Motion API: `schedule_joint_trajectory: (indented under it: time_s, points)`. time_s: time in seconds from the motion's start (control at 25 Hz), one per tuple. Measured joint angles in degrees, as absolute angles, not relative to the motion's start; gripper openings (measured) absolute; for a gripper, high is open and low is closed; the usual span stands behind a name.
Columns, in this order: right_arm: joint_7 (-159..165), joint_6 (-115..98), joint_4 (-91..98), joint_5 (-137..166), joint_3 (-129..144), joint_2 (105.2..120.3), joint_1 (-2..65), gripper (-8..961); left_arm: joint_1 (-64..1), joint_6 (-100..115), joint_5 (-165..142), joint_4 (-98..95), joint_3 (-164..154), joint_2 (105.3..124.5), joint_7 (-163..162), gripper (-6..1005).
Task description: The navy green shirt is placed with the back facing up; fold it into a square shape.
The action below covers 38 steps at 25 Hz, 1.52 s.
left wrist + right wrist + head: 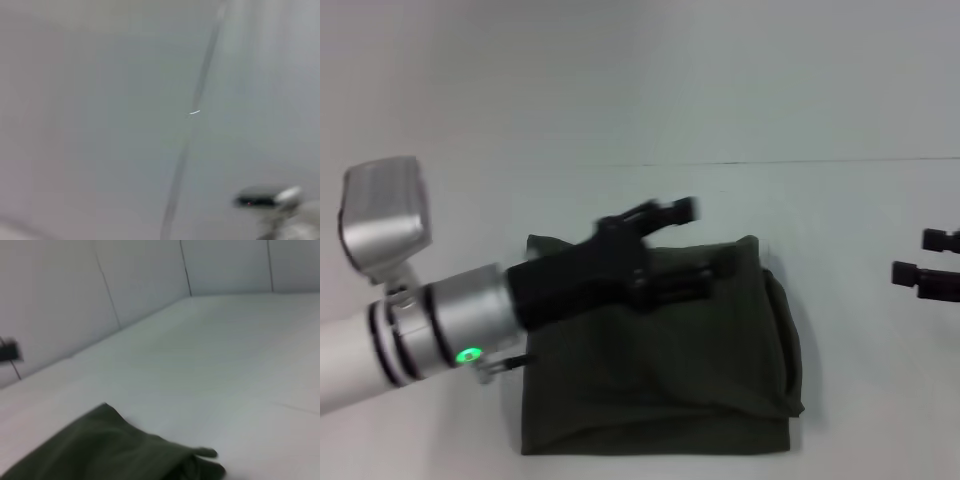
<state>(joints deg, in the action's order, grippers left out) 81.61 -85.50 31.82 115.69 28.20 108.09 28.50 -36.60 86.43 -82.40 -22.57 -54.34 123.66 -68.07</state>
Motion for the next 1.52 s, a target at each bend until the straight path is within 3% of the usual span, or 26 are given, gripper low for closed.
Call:
schedule_joint_trajectory:
  time_s: [0.36,0.52,0.76,1.52]
  points:
    - [70.78,-91.0,30.77,114.97,29.85,113.84,31.58,931,-32.75,81.4,-103.24,-26.65,-41.4,121.53,-64.95,932]
    - [66.84,-90.83,28.36,115.05,33.56,115.35,32.74,931,-32.84,84.07,-109.3,-26.79,-37.32,119.97,-65.76,932]
    - [62.63,-88.75,24.54,115.14,36.16,116.14,34.33,931,-34.39,89.56,-116.93,-27.06,-34.1,118.35,-67.93,933]
    - [61.35,-88.66,24.25,115.13,38.38,116.42,35.47,931,-33.87,91.89,-118.29,-27.21,-33.67,118.57,-66.56,932]
